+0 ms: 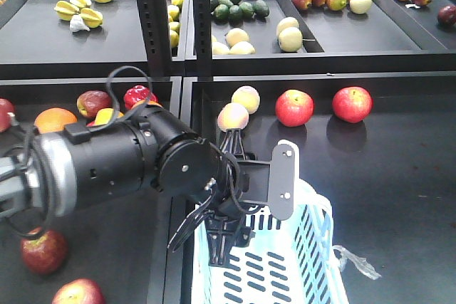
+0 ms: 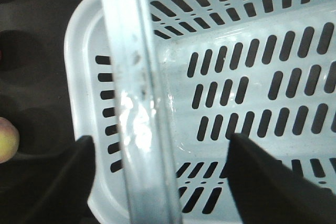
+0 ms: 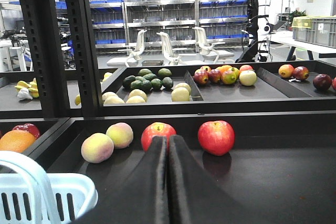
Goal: Pick three apples into basket with both arms
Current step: 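Lower the left gripper onto the basket handle and close it, then lift the light-blue basket by its handle with the left gripper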
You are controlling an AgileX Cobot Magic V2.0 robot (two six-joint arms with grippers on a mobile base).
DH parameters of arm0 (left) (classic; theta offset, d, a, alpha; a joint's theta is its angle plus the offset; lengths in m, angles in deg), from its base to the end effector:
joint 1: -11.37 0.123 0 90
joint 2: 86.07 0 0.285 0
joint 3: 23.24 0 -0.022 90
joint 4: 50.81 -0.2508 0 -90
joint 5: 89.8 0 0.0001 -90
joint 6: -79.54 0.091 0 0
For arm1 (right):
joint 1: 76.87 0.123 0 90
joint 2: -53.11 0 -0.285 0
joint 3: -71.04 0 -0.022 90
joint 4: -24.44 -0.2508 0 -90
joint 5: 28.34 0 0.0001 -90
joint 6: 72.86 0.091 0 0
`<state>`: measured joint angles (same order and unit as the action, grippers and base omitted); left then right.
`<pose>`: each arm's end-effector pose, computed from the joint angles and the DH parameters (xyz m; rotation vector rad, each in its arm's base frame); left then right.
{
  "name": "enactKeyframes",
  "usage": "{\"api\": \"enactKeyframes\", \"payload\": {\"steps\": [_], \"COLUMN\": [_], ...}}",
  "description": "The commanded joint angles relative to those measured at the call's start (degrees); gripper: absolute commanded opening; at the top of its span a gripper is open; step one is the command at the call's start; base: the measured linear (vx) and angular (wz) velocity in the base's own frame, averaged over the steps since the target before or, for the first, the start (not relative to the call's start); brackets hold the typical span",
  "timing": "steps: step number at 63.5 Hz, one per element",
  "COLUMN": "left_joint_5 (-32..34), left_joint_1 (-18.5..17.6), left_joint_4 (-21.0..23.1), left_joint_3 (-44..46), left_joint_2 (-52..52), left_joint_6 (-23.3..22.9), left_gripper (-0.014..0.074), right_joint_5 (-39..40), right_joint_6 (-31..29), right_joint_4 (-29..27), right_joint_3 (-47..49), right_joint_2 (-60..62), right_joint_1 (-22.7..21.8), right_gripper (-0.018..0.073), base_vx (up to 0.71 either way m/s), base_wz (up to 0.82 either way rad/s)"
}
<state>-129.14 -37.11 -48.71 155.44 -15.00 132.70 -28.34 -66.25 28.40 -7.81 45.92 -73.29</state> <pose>0.2512 -0.2869 0.2479 2.0050 1.6711 -0.0114 0.0566 0.0035 0.2041 -0.0122 1.5023 0.0875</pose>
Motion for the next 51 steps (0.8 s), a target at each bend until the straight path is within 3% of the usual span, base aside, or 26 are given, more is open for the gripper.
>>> {"api": "enactKeyframes", "payload": {"steps": [1,20,39,51], "left_joint_5": [2.8,2.2,2.0,1.9], "left_joint_1": [-0.2,-0.2,-0.2,-0.2], "left_joint_4": [-0.1,-2.4,-4.3,-5.5], "left_joint_3": [2.0,2.0,2.0,2.0], "left_joint_2": [2.3,2.2,3.2,9.1], "left_joint_6": [-0.9,-0.9,-1.5,-1.5], "left_gripper": [0.0397,-0.0005,-0.0008,-0.0008], "right_joint_5": [4.2,4.2,4.2,4.2], "right_joint_6": [0.0,0.0,0.0,0.0], "right_joint_4": [0.3,0.3,0.3,0.3], "right_joint_3": [-0.8,-0.8,-0.8,-0.8], "right_joint_2": [0.6,0.6,0.6,0.6], "right_joint_1": [-0.3,-0.3,-0.3,-0.3], "right_gripper": [-0.0009,-0.0009,-0.0009,-0.0009], "base_vx": [0.00,0.00,0.00,0.00], "base_wz": [0.00,0.00,0.00,0.00]}}
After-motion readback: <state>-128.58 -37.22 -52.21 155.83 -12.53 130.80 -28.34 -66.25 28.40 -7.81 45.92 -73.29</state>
